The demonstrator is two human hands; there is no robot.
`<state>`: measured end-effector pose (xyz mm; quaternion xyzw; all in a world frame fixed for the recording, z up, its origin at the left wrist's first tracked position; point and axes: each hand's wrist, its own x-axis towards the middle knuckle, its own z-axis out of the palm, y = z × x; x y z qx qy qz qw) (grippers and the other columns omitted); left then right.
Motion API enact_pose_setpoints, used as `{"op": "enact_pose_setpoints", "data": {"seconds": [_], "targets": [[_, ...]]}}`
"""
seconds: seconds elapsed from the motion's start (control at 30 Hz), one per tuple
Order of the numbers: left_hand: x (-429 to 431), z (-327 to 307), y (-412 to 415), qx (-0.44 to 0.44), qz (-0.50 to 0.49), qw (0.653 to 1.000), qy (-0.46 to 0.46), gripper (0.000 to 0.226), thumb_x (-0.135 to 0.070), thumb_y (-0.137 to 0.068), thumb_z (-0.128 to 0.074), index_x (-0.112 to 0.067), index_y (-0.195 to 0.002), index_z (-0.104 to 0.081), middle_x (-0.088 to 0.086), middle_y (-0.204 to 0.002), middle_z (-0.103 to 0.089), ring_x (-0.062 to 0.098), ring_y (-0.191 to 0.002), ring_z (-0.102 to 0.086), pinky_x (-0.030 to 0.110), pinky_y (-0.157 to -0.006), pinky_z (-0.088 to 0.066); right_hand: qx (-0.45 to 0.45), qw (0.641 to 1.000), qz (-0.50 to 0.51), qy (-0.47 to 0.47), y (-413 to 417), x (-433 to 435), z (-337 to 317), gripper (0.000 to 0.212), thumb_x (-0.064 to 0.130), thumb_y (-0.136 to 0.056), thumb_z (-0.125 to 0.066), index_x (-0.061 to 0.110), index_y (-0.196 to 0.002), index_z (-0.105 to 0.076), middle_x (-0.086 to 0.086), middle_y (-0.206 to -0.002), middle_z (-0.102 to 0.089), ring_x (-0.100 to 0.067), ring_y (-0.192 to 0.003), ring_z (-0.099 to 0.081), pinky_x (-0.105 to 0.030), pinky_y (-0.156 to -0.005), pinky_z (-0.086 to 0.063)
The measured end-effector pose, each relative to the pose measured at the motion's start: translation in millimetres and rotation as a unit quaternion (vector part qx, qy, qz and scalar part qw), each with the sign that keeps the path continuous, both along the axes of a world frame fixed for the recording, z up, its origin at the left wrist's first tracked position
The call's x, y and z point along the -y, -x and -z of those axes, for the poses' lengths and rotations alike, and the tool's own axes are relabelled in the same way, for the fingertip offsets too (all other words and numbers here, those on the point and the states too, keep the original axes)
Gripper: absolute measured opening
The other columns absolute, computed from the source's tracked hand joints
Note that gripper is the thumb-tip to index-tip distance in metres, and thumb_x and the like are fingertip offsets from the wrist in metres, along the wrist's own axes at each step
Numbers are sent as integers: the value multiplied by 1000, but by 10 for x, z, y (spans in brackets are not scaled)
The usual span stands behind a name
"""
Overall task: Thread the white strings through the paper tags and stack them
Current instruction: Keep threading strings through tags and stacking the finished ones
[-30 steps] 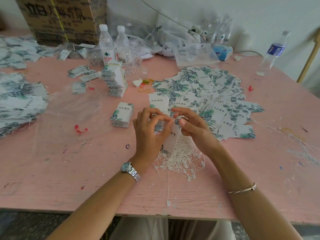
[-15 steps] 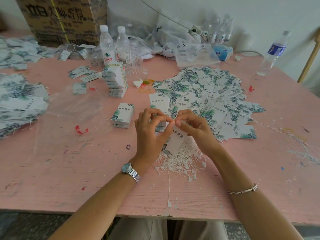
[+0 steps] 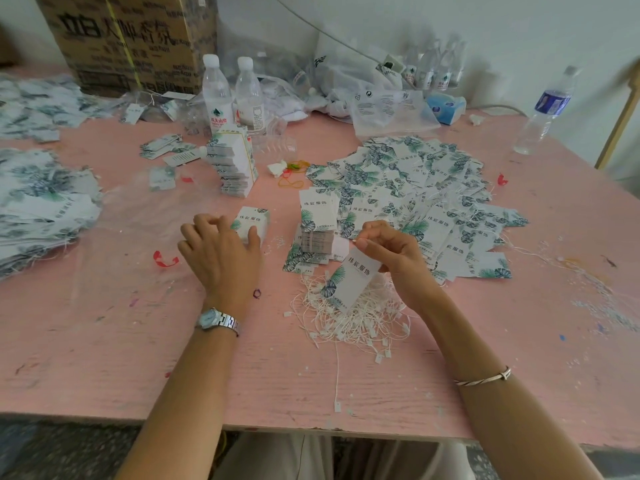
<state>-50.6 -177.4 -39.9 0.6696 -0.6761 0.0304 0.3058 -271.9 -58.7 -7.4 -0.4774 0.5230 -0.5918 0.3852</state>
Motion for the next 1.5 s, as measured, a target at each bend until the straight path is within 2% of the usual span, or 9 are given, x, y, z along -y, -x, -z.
{"op": "enact_pose_setpoints", "data": {"seconds": [0.07, 0.33, 0.63, 0.83, 1.03, 1.13, 1.27, 1.4, 1.5], "targets": [[7, 5, -8, -16, -9, 1000, -9, 47, -44, -91, -62, -5, -116, -70, 15, -121, -54, 37, -112, -42, 46, -89, -33, -5, 1000, 3, -1, -2, 2, -5, 12, 20, -81, -70, 28, -73, -74, -13, -87, -48, -28, -74, -42, -21, -53, -30], [30, -2, -62, -63, -38, 997, -27, 45, -47, -89, -66, -10, -113, -72, 15, -120, -55, 37, -114, -43, 46, -90, -35, -12, 1000, -9, -4, -18, -5, -14, 14, 22, -82, -70, 30, -72, -73, -16, -87, -47, -29, -75, -44, -23, -55, -32], [82, -9, -138, -165, -42, 979, -115, 58, -59, -88, -64, -15, -124, -71, 23, -125, -56, 42, -115, -45, 44, -92, -36, -5, 1000, 0, -7, -17, -1, -23, 12, 23, -81, -70, 30, -71, -73, -15, -91, -47, -31, -80, -46, -30, -58, -30], [114, -17, -155, -251, -40, 961, -111, 50, -53, -86, -70, -15, -119, -74, 20, -127, -59, 42, -117, -48, 47, -95, -44, -3, 1000, 2, -5, -11, -8, -36, 12, 23, -80, -70, 30, -70, -72, -13, -93, -46, -30, -79, -43, -23, -54, -29], [114, -39, -164, -256, -56, 962, -78, 42, -51, -85, -72, -18, -110, -75, 14, -124, -62, 41, -115, -50, 44, -93, -41, -2, 1000, -6, -6, -25, -17, -44, 13, 23, -80, -70, 30, -70, -72, -18, -88, -46, -31, -78, -44, -25, -56, -31], [119, -33, -156, -269, -46, 959, -80, 42, -51, -87, -71, -17, -111, -76, 15, -125, -64, 41, -115, -50, 45, -92, -43, -1, 1000, -5, -9, -22, -21, -46, 13, 23, -80, -70, 29, -70, -72, -23, -85, -46, -32, -78, -45, -24, -55, -31], [150, -8, -167, -308, -25, 947, -92, 41, -51, -90, -67, -18, -112, -77, 16, -122, -67, 42, -117, -48, 43, -92, -40, -1, 1000, -4, -11, -16, -14, -39, 13, 23, -80, -70, 30, -69, -71, -17, -89, -46, -32, -79, -46, -25, -55, -31], [206, 45, -194, -339, 14, 932, -132, 49, -55, -95, -59, -15, -117, -75, 19, -120, -69, 44, -119, -45, 42, -95, -38, -2, 1000, -9, -14, -10, -12, -29, 11, 24, -80, -70, 30, -70, -71, -15, -90, -47, -30, -80, -50, -22, -57, -39], [256, 80, -205, -342, 26, 928, -148, 55, -57, -98, -52, -10, -113, -76, 24, -114, -69, 45, -116, -46, 43, -96, -38, -1, 1000, -13, -17, -11, -5, -26, 11, 24, -80, -71, 29, -71, -71, -16, -90, -47, -29, -80, -51, -20, -57, -43]]}}
